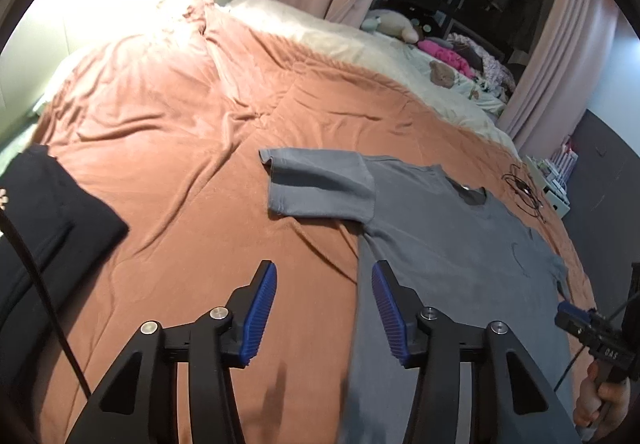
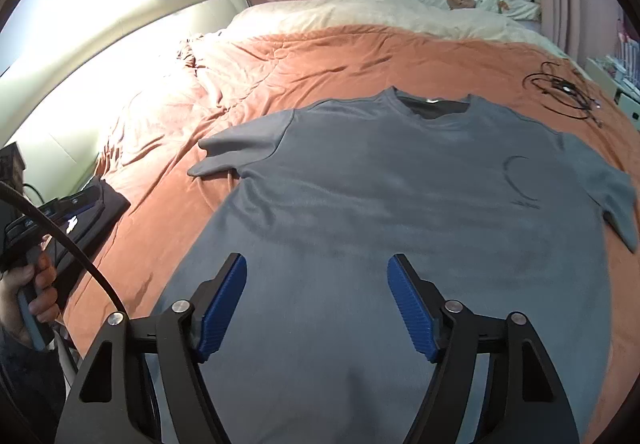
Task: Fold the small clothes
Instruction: 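Move the left tool down to the grey T-shirt's side edge and grasp it, then lift the grasped side with the left tool and fold it toward the shirt's center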
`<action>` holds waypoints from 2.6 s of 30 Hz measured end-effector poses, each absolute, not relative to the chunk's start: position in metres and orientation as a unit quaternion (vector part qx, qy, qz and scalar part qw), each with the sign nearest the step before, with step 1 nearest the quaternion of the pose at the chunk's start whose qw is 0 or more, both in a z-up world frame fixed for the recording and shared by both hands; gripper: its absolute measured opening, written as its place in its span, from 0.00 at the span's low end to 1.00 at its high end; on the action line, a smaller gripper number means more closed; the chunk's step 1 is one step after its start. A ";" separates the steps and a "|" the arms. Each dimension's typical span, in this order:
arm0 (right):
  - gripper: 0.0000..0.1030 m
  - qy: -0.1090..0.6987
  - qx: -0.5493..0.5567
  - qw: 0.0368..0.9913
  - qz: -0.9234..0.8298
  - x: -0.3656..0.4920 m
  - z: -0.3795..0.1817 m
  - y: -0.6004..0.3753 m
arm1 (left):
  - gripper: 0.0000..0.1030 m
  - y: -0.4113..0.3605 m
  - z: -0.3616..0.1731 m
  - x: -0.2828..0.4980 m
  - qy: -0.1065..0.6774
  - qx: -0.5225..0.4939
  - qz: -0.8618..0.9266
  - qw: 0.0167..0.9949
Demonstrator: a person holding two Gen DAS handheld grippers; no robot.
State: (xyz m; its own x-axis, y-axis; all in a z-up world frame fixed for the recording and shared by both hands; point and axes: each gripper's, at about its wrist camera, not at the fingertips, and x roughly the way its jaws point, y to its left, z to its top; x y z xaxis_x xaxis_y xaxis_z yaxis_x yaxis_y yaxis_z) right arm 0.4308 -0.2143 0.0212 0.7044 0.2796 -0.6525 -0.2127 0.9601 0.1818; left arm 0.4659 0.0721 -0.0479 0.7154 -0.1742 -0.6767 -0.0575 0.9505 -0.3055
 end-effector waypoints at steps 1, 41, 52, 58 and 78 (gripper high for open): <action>0.66 0.364 0.047 0.920 0.134 0.441 0.020 -0.214 | 0.50 0.075 -0.053 0.478 0.380 -0.157 -0.029 0.911; 0.40 0.438 0.047 0.886 0.147 0.625 -0.038 -0.126 | 0.12 0.100 -0.139 0.596 0.469 -0.232 -0.045 0.851; 0.50 0.438 0.056 0.884 0.153 0.646 -0.035 -0.122 | 0.54 0.126 -0.138 0.649 0.449 -0.232 -0.021 0.863; 0.50 0.447 0.077 0.878 0.155 0.666 -0.041 -0.126 | 0.44 0.132 -0.163 0.677 0.486 -0.252 -0.019 0.837; 0.14 0.503 0.220 0.817 0.175 0.755 -0.105 -0.104 | 0.06 0.107 -0.111 0.688 0.461 -0.223 -0.064 0.857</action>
